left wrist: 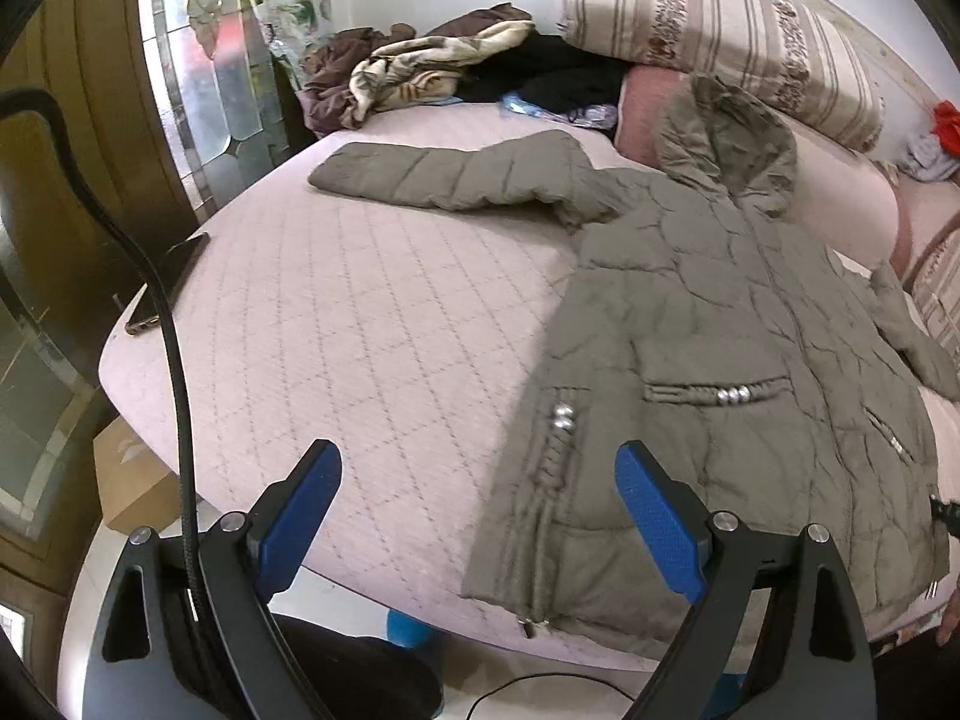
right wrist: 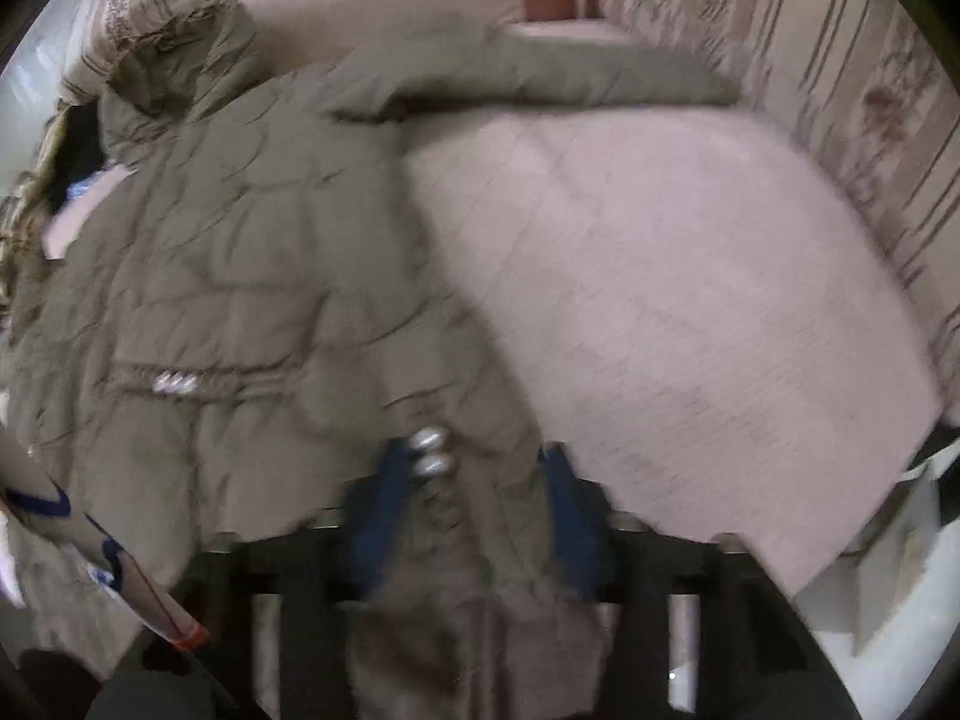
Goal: Fold large clothes
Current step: 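Grasp the jacket sleeve cuff with the left gripper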
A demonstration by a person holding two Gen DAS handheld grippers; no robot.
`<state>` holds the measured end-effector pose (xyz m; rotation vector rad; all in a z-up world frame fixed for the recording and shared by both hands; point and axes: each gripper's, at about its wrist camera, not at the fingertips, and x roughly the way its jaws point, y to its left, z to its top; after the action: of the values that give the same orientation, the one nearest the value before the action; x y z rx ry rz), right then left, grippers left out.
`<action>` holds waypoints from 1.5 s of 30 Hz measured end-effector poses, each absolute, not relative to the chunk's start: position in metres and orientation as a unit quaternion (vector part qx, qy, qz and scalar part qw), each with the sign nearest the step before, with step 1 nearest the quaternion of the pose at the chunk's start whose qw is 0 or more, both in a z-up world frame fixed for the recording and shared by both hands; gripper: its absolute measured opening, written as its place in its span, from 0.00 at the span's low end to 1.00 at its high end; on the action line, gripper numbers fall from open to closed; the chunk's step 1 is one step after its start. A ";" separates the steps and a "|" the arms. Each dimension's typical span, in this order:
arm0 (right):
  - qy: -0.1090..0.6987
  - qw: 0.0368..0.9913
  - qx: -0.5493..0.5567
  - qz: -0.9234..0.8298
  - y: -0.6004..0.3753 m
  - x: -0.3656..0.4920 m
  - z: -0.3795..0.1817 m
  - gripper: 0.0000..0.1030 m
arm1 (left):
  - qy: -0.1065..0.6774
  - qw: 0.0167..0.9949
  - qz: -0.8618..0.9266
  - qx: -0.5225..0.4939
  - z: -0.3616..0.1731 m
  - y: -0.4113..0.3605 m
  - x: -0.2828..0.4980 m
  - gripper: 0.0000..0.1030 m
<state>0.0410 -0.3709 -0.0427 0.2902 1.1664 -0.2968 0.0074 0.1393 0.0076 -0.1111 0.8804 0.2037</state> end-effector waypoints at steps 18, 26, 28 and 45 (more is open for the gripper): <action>0.414 0.895 0.068 -0.153 -0.309 -0.019 0.039 0.74 | 0.403 0.899 0.159 -0.066 0.014 0.191 0.059 0.90; 0.415 0.907 0.058 -0.042 -0.235 0.040 0.037 0.80 | 0.397 0.894 0.155 -0.140 0.014 0.245 0.120 0.90; 0.416 0.908 0.045 -0.024 -0.217 0.059 0.028 0.80 | 0.403 0.887 0.150 -0.170 0.009 0.261 0.144 0.90; 0.461 0.884 0.075 -0.018 -0.215 0.132 -0.048 0.80 | 0.414 0.818 0.121 -0.380 -0.093 0.366 0.332 0.76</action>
<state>0.1315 -0.2148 -0.0477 0.1569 0.9594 -0.0369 0.3319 0.3658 -0.0933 -0.8096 0.8825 0.2579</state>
